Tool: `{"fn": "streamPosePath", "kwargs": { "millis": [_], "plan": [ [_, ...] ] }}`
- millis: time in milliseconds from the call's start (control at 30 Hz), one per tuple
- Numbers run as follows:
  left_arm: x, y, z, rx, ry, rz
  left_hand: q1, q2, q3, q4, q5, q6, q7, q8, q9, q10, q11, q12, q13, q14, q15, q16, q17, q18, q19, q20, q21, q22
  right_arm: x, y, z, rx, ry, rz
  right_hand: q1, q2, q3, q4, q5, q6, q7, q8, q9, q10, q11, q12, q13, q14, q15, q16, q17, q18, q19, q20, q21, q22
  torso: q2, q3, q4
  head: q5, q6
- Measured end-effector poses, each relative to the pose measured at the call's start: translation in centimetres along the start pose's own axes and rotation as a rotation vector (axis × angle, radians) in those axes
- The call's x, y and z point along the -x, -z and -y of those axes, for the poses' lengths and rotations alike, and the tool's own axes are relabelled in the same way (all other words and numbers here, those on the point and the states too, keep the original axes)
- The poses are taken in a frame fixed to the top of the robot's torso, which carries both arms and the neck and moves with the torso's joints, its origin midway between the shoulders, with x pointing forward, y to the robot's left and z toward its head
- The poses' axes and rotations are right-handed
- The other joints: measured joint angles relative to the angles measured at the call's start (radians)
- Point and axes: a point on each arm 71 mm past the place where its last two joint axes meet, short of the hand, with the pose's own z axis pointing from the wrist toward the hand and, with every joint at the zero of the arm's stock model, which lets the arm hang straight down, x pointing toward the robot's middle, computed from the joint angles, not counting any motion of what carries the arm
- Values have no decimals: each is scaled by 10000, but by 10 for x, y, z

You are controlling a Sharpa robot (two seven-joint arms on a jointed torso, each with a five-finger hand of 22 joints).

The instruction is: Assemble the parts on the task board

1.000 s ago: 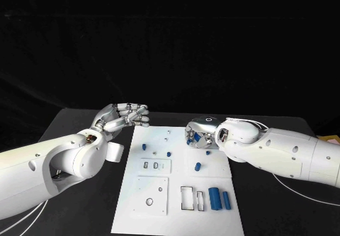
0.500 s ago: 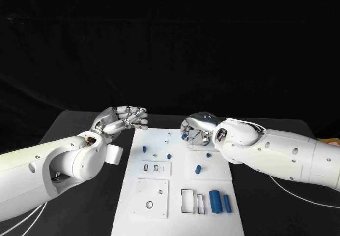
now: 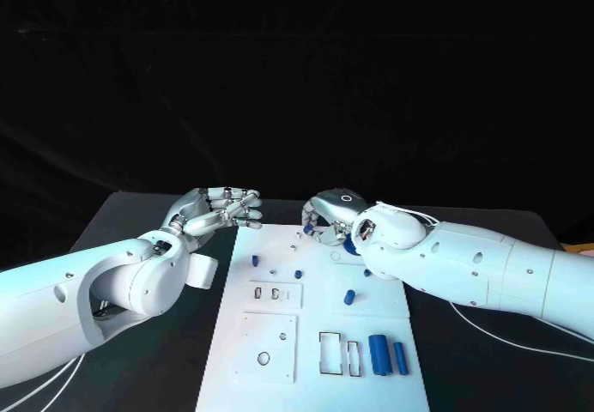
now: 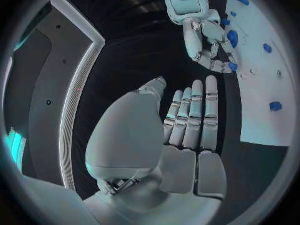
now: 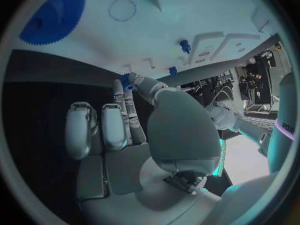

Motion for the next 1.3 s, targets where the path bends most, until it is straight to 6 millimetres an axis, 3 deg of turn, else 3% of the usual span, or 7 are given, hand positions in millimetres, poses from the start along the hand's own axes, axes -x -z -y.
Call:
{"fn": "streamPosePath", "kwargs": {
  "millis": [167,433,1100,1133,1200,1300],
  "plan": [
    [-1,0,0,4,9,-23,0,0,0,0,0,0,0,0,0,0,0,0,0,0,0,0,4,-1,0,0,0,7,-6,-4,-7,44,-84,-19,1,-1,10,10,29,-3,-1,13,0,0,-1,-3,0,0,0,18,7,0,0,0,0,18,38,-32,74,-11,6],
    [-3,-1,2,-30,15,-76,0,0,0,0,0,0,0,0,1,0,0,0,0,0,0,0,3,0,-37,35,0,6,-10,-8,-7,-38,-89,-1,2,-2,20,20,29,-23,-14,42,0,0,-1,-26,7,0,0,18,21,1,-1,0,0,18,82,-77,133,-48,13],
    [-3,-2,4,-70,12,-116,0,0,0,0,1,-36,35,-38,-11,-37,36,0,0,1,0,-38,26,0,-37,35,44,17,-16,-14,-4,-225,-40,-139,3,-3,61,65,18,-308,78,92,89,-112,-79,-206,23,0,1,57,-62,0,-25,23,-10,-97,112,-81,140,1,-7],
    [-3,-2,4,-72,11,-116,0,0,0,0,1,-36,36,-38,-11,-37,36,0,0,0,0,-38,26,0,-37,35,44,17,-16,-14,-4,-227,-39,-157,1,-4,107,119,99,-527,148,-11,575,-393,21,-339,43,1,63,15,-189,1,-159,110,-134,-269,112,-81,140,4,-12],
    [-3,-2,5,-76,10,-117,0,0,-1,0,1,-36,36,-37,-11,-37,36,0,-1,0,0,-38,26,0,-37,35,44,17,-16,-14,-4,-231,-41,-185,-21,-23,70,198,325,-808,246,-208,935,-716,132,-493,-35,5,163,-62,-336,1,-360,173,-309,-509,112,-79,137,10,-22],
    [-3,-2,5,-76,9,-119,0,0,-1,0,1,-36,35,-37,-11,-37,36,0,-1,0,0,-38,25,-1,-37,35,43,17,-16,-12,-3,-244,-65,-198,-437,-389,-159,324,514,-1502,345,-738,947,-1432,298,-722,-241,-125,312,-374,-894,159,-903,327,-831,-1232,112,-77,127,23,-36]
  ]
}}
